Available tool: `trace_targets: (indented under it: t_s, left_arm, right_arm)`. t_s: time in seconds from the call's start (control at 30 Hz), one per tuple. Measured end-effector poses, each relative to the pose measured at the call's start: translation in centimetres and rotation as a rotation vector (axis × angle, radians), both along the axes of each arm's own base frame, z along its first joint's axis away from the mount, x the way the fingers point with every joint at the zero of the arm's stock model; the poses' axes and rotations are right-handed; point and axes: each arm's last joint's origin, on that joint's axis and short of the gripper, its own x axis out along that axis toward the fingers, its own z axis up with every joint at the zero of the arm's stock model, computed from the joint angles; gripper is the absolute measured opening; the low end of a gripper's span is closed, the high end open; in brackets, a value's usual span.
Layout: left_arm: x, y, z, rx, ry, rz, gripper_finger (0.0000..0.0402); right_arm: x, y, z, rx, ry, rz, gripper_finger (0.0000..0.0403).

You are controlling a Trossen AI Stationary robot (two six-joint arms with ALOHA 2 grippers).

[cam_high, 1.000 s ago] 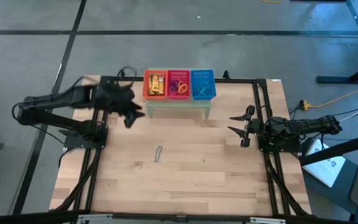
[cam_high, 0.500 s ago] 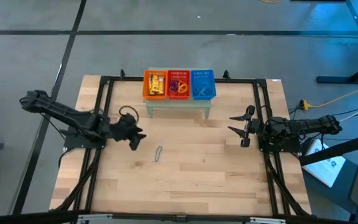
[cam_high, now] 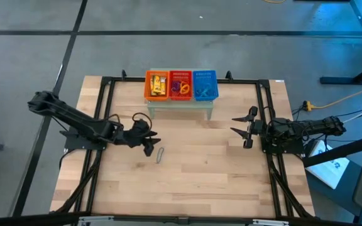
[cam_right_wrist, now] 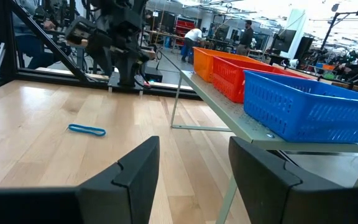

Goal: Pick & Place Office Desk Supplies
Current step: Put the blue rubber band into the blue bin on the shelf

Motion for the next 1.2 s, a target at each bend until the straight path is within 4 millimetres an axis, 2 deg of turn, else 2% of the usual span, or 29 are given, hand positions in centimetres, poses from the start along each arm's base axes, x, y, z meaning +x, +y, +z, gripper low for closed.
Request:
trace_targets:
  t_s: [0.17, 0.33, 0.57, 0.73, 0.93, 1.2]
  left_arm:
    - [1.4, -0.5, -1.5, -0.011, 0.014, 0.021, 0.0185]
    - [2.9, -1.5, -2.9, -0.071, 0.002, -0.060, 0.0184]
    - [3.7, -2.7, -6.2, -0.100, 0.141, -0.170, 0.0184]
    - [3.9, -3.0, -6.6, -0.140, 0.148, -0.186, 0.0184]
    - [3.0, -2.0, -7.6, -0.182, 0.281, -0.047, 0.0184]
    - [3.0, -1.8, -7.6, -0.206, 0.272, 0.014, 0.0184]
  right_arm:
    - [0.0, 0.0, 0.0, 0.000, 0.000, 0.000, 0.0195]
    - [0.0, 0.0, 0.0, 0.000, 0.000, 0.000, 0.0195]
    - [0.0, 0.0, 0.0, -0.001, 0.000, 0.000, 0.0195]
    - [0.0, 0.0, 0.0, -0.001, 0.000, 0.000, 0.0195]
    - [0.0, 0.0, 0.0, -0.003, 0.001, 0.000, 0.0195]
    - [0.0, 0.0, 0.0, -0.003, 0.001, 0.000, 0.0195]
